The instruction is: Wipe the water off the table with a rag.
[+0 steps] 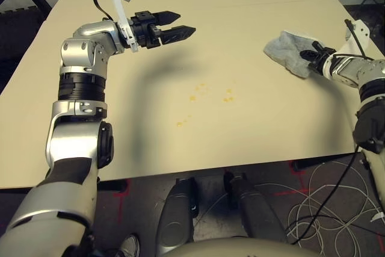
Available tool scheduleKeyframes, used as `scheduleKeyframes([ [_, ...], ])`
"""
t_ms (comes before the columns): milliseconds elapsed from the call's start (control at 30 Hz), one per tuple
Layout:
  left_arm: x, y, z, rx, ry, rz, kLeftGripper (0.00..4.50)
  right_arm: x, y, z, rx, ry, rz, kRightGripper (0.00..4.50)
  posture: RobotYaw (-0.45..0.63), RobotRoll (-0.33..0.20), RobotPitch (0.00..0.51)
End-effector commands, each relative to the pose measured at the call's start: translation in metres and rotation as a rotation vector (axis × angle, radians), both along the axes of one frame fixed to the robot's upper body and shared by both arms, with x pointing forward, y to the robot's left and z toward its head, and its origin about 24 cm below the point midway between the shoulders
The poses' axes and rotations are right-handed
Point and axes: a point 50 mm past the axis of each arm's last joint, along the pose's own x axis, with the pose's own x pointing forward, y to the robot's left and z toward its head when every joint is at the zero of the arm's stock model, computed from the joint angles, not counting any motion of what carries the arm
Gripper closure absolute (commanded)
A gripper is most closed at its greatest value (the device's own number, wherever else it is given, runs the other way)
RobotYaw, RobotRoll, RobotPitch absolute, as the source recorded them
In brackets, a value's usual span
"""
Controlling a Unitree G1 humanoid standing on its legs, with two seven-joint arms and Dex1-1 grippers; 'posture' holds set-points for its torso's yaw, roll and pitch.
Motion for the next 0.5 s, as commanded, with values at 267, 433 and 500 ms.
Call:
scheduleKeyframes([
  [267, 0.006, 0.000, 0.009, 0.005, -0.023, -0.005, 0.00, -0.045, 0.117, 0.025, 0.179, -0.022, 0.457, 4.49, 0.00, 0.000, 0.196],
  [433, 0.005, 0.005, 0.014, 0.022, -0.029, -0.002, 0.00, -0.085, 0.170, -0.004, 0.248, 0.047, 0.585, 4.49, -0.02, 0.000, 0.202],
  [500, 0.005, 0.006, 0.015, 0.027, -0.029, -0.002, 0.00, -0.092, 0.183, -0.010, 0.268, 0.065, 0.615, 4.49, -0.01, 0.000, 0.205],
])
